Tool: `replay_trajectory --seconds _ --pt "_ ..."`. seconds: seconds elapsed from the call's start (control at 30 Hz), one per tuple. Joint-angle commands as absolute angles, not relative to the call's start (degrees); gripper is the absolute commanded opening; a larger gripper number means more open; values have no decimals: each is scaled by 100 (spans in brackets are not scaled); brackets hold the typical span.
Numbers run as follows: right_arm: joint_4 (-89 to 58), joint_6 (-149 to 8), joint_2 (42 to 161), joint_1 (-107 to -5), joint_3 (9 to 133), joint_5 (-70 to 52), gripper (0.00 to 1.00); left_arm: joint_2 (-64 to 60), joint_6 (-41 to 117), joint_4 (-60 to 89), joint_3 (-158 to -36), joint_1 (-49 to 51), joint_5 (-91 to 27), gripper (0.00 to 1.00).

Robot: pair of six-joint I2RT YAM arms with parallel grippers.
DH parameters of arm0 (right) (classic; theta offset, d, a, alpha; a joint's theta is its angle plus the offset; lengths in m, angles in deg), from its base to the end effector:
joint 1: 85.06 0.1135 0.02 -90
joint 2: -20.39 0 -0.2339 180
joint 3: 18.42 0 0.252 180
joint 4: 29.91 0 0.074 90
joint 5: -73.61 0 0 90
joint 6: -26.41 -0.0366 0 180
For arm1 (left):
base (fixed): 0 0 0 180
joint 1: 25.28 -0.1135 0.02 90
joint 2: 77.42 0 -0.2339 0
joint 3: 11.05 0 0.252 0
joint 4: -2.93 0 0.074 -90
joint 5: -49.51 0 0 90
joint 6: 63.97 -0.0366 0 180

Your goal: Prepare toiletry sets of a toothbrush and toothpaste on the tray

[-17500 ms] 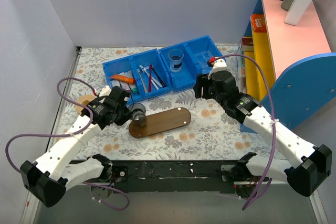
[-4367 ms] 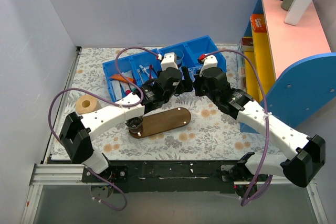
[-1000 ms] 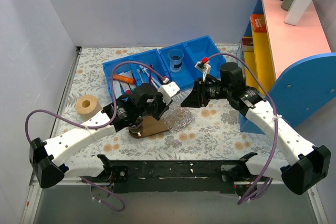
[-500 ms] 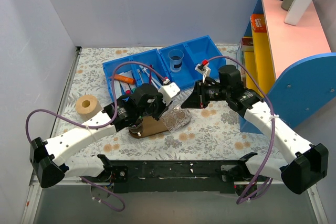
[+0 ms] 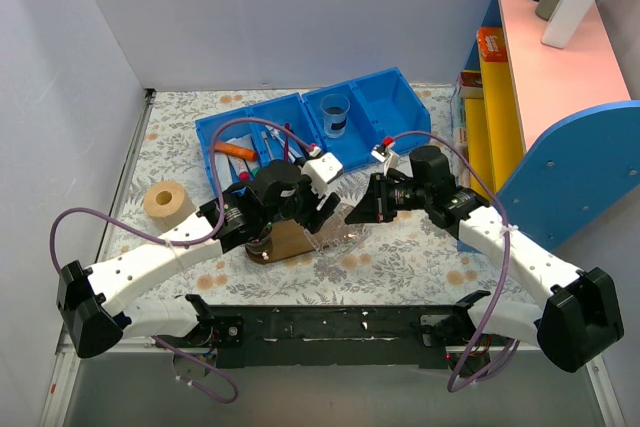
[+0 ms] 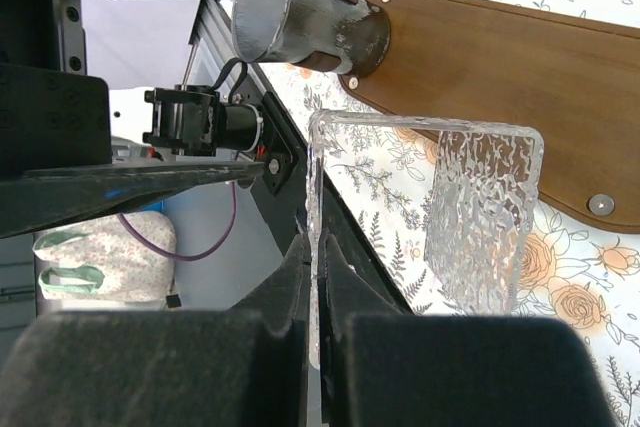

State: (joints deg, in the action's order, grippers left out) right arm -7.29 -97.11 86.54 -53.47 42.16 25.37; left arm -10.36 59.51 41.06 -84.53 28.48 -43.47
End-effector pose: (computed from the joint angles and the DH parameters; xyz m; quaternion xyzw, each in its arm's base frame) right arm 0.2134 0.1599 0.2551 -0.1695 0.8046 0.5160 0.2399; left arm 0.1631 -0.2193 0.2990 0.1412 0.8617 -0.3194 0.3681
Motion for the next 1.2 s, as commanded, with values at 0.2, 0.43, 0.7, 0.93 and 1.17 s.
replay_trajectory --seconds 0.2,0.43,0.7,0.93,1.17 --pt "-2429 -10753 8112 -5324 3484 2176 1 -1510 6233 3692 -8415 2860 -4567 84" --pt "-3300 -11201 8173 -5316 3123 1948 1 -1599 6979 3595 -8714 2799 -4656 93" --pt "-4285 -11606 8507 -5176 2840 1719 1 -1783 7762 3525 -8846 2746 -4558 98" --pt "-4829 -11729 8964 -4956 2805 1587 1 -1871 8149 3666 -8855 2702 -4708 98" --pt "-5399 -11931 9526 -4701 2841 1385 1 -1907 8290 3727 -8750 2667 -4822 98"
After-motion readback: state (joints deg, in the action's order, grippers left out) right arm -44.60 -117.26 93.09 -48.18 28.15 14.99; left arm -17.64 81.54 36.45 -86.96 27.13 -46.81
